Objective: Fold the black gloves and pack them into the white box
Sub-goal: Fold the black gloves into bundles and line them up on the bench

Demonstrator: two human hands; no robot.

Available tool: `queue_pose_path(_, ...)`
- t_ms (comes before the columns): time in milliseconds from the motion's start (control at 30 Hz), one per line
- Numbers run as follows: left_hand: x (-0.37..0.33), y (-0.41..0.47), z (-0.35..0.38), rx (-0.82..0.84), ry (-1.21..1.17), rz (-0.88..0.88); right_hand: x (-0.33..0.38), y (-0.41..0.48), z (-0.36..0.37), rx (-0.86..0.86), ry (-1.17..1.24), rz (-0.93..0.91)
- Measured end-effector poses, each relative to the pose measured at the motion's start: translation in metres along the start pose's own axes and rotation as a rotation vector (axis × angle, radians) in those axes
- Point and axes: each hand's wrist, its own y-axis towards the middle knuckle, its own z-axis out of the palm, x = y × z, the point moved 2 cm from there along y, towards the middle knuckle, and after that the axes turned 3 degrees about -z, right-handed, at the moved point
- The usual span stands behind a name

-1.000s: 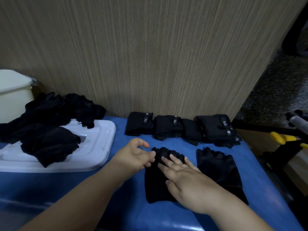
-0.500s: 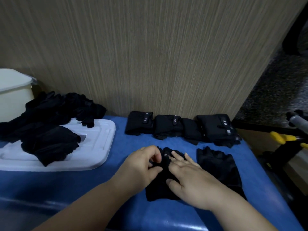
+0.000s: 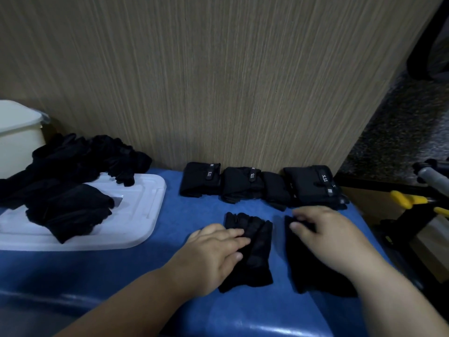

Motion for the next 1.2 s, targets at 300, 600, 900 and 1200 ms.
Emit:
queue_pose_path(300,-0.006,0.0,-0.002,0.072,0.048,-0.004,-0.052,-0.009,-0.026,0.321,0.086,0.539)
queue_pose_path(600,-0.013,0.001,-0.003,0.077,0.016,-0.024,-0.041,-0.005,-0.007,0.248,0.309,0.545)
queue_pose_path(900,-0.021,0.0,-0.003,0.041,0.07,-0.011,-0.041,-0.001,0.004,0.225,0.677,0.516)
queue_pose_path(1200,-0.014,0.005,-0.001,0.041,-0.085,-0.027,0.009,-0.009,-0.003,0.249,1.256,0.244)
